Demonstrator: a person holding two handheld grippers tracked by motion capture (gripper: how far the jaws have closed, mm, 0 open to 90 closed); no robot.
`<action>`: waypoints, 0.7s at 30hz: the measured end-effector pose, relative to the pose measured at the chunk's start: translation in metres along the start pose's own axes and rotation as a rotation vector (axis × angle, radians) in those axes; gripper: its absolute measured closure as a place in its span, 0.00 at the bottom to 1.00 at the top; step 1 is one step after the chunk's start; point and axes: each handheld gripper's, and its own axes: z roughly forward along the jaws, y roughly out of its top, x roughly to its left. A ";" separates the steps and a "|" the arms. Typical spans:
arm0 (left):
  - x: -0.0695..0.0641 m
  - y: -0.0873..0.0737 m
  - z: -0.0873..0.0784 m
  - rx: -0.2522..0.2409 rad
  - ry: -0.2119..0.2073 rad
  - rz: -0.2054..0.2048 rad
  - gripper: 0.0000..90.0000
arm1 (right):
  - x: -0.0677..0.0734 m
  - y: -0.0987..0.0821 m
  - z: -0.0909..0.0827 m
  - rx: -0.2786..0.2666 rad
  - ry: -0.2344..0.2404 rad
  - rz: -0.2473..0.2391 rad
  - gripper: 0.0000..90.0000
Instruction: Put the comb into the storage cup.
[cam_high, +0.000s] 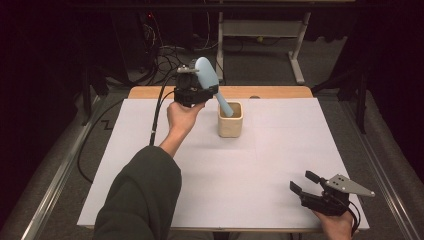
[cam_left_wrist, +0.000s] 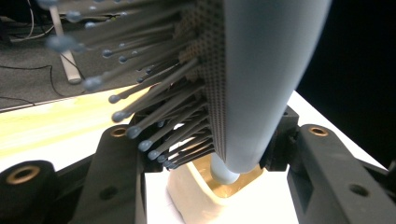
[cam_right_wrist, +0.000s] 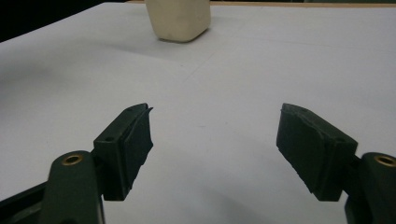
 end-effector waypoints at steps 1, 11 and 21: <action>-0.001 0.000 0.002 0.004 0.001 0.003 0.60 | 0.000 0.000 0.000 0.001 0.000 0.002 0.30; -0.002 -0.003 0.008 0.018 0.002 0.004 0.60 | 0.000 0.000 0.000 0.001 0.001 0.001 0.30; -0.005 -0.006 0.013 0.029 -0.005 0.007 0.60 | 0.000 0.000 0.000 -0.004 0.002 -0.001 0.30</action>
